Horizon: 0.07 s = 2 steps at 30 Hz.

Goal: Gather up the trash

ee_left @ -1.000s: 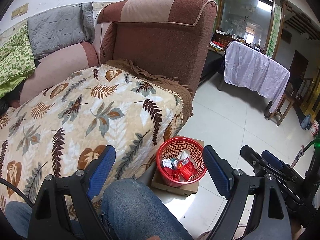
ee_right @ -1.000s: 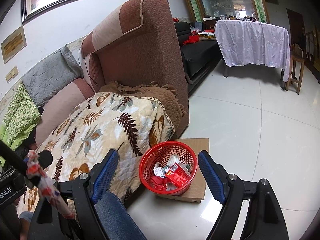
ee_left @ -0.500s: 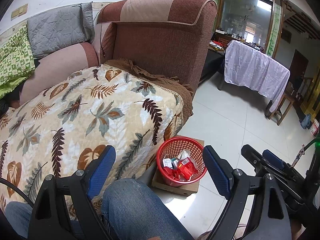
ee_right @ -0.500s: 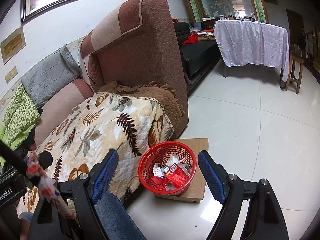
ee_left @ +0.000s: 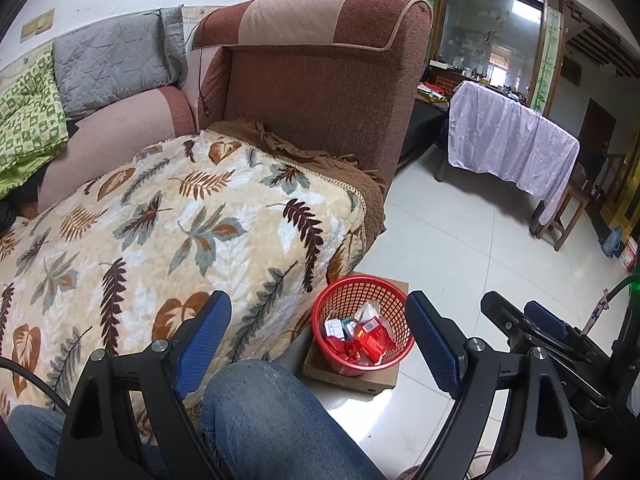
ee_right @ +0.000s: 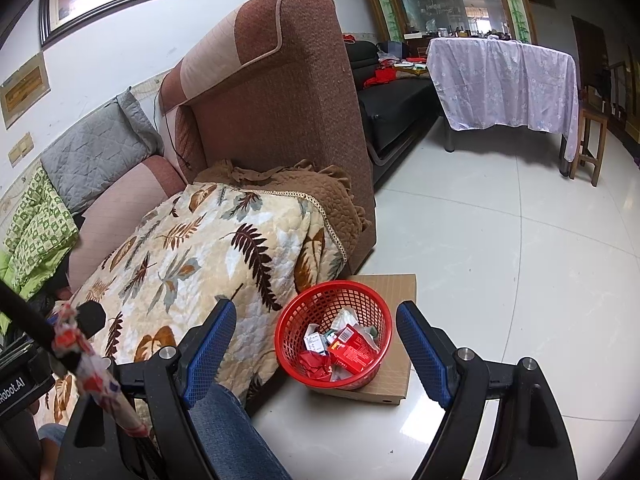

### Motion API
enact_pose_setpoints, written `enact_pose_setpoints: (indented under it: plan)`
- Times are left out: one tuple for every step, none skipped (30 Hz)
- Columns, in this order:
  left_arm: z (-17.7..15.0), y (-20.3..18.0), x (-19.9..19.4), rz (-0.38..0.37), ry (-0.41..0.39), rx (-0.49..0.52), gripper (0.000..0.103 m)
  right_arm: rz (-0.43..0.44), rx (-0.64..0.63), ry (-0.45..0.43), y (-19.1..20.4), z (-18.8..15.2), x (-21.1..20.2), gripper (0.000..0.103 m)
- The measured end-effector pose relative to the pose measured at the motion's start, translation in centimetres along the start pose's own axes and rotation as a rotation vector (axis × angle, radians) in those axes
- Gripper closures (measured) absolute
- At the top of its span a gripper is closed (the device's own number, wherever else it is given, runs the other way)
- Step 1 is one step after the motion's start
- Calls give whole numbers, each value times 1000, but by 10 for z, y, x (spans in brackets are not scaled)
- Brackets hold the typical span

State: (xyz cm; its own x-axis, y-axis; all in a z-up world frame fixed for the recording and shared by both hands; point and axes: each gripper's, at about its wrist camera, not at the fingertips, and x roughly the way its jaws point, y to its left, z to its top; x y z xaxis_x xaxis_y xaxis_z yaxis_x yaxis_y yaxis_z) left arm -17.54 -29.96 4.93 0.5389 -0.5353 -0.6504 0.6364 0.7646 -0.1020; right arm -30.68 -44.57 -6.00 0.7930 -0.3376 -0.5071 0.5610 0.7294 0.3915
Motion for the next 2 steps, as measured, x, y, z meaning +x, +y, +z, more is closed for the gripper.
enact_pose_setpoints:
  plan:
    - [1, -1, 3, -4, 6, 2, 15, -1, 3, 1, -2, -1, 2, 17]
    - [1, 1, 7, -13, 20, -2, 15, -2, 10, 0, -6, -3, 4, 17]
